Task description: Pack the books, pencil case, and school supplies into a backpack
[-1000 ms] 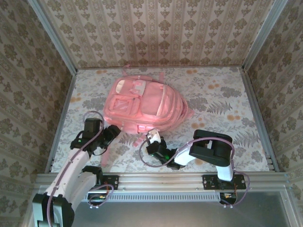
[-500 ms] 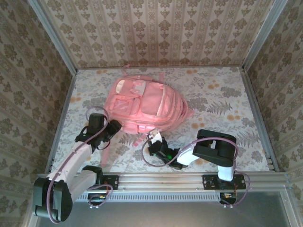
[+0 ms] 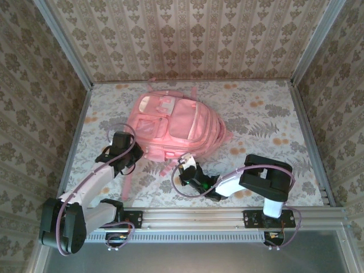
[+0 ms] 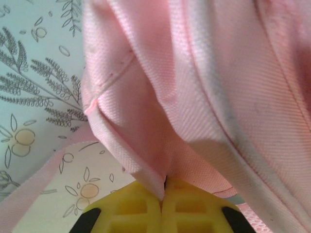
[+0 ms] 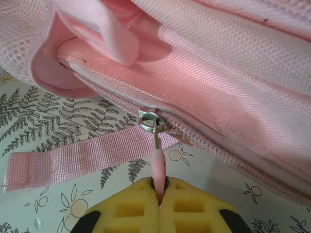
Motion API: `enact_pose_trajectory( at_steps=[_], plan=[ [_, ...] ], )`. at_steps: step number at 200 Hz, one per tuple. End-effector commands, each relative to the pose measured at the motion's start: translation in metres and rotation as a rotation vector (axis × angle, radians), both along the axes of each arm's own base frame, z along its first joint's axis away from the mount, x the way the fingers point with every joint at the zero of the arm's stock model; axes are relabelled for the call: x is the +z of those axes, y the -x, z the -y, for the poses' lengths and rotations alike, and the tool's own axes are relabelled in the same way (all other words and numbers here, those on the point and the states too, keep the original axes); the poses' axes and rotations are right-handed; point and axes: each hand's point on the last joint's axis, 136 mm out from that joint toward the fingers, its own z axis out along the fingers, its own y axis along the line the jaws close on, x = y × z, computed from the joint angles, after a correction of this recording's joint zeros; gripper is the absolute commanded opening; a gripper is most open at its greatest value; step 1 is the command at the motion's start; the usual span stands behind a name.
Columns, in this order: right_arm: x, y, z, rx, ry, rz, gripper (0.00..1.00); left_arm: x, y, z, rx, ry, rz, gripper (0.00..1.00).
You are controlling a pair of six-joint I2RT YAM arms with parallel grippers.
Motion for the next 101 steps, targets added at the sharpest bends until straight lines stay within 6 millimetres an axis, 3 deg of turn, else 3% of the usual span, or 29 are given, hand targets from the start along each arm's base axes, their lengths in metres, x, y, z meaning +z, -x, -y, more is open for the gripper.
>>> enact_pose_trajectory(
  at_steps=[1,41,101],
  plan=[
    [0.001,0.001,0.003,0.023,0.012,-0.025,0.00,0.009,-0.009,-0.006,0.016,-0.036,0.033,0.00],
    [-0.002,-0.010,0.027,-0.063,0.025,-0.109,0.00,0.014,-0.004,-0.013,0.018,-0.073,0.040,0.00],
    [-0.007,-0.010,0.068,-0.182,0.061,-0.220,0.00,0.017,-0.005,-0.016,0.015,-0.097,0.034,0.00]
  ],
)
